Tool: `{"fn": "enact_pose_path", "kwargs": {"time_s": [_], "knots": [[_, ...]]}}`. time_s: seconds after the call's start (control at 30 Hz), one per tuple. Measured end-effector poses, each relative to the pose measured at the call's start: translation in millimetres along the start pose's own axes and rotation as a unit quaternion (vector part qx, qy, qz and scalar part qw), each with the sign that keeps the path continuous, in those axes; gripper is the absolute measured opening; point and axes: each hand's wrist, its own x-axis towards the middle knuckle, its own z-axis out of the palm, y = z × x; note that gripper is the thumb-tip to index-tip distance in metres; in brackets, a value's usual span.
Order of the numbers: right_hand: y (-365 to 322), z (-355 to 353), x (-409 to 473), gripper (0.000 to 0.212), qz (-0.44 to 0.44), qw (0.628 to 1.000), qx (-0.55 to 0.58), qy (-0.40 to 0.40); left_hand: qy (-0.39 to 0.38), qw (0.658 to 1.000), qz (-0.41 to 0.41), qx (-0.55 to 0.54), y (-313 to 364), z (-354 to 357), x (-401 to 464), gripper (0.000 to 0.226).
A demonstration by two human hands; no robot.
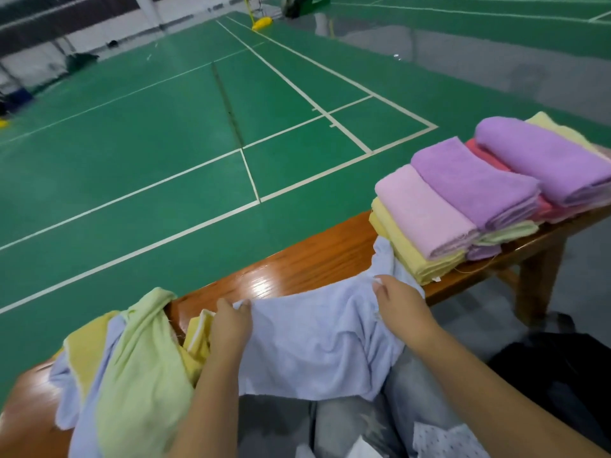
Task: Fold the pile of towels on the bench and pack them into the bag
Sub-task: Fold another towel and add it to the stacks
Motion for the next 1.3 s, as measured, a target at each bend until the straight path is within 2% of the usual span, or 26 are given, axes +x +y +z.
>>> {"fn": "enact_pose_path", "kwargs": {"time_s": [0.1, 0.23, 0.37, 0.43, 0.53, 0.6, 0.7, 0.77, 0.83, 0.93, 1.1, 1.2, 1.3], "knots": [[-22, -12, -13, 0.041, -0.002, 0.997, 0.078, -0.025, 0.051, 0.997, 0.050, -0.012, -1, -16, -20, 0.033], [-56, -21, -28, 0.033, 0.013, 0.962, 0.259, -0.090, 0.109, 0.981, 0.134, -0.085, 9, -29, -48, 0.012], [-75, -17, -37, 0.021, 0.035, 0.936, 0.339, -0.086, 0.112, 0.970, 0.181, -0.122, 10, -26, -65, 0.006], [-80, -16, -40, 0.013, 0.043, 0.939, 0.336, -0.060, 0.098, 0.967, 0.200, -0.128, 8, -20, -73, 0.015], [-85, -10, -47, 0.020, 0.050, 0.943, 0.324, -0.059, 0.055, 0.964, 0.237, -0.105, 4, -5, -90, 0.041], [-87, -5, -52, 0.020, 0.058, 0.941, 0.326, -0.067, 0.012, 0.952, 0.291, -0.096, 2, 4, -103, 0.053], [-86, -2, -56, 0.019, 0.054, 0.943, 0.322, -0.069, -0.037, 0.927, 0.367, -0.072, -1, 12, -117, 0.056], [-84, -2, -56, 0.019, 0.060, 0.936, 0.340, -0.072, -0.033, 0.918, 0.390, -0.064, -4, 14, -119, 0.056], [-84, -3, -57, 0.017, 0.060, 0.931, 0.352, -0.080, -0.027, 0.923, 0.373, -0.088, -5, 15, -118, 0.056], [-85, -5, -60, 0.014, 0.045, 0.940, 0.319, -0.109, -0.051, 0.940, 0.268, -0.207, 6, 14, -119, 0.056], [-85, -2, -65, 0.015, 0.009, 0.963, 0.233, -0.134, -0.054, 0.940, 0.106, -0.320, 26, 9, -112, 0.008], [-84, -4, -66, 0.014, 0.011, 0.958, 0.251, -0.140, -0.058, 0.943, 0.122, -0.305, 24, 4, -108, 0.008], [-82, -5, -60, 0.015, 0.036, 0.955, 0.261, -0.137, -0.032, 0.942, 0.154, -0.296, 21, -1, -108, 0.012]]}}
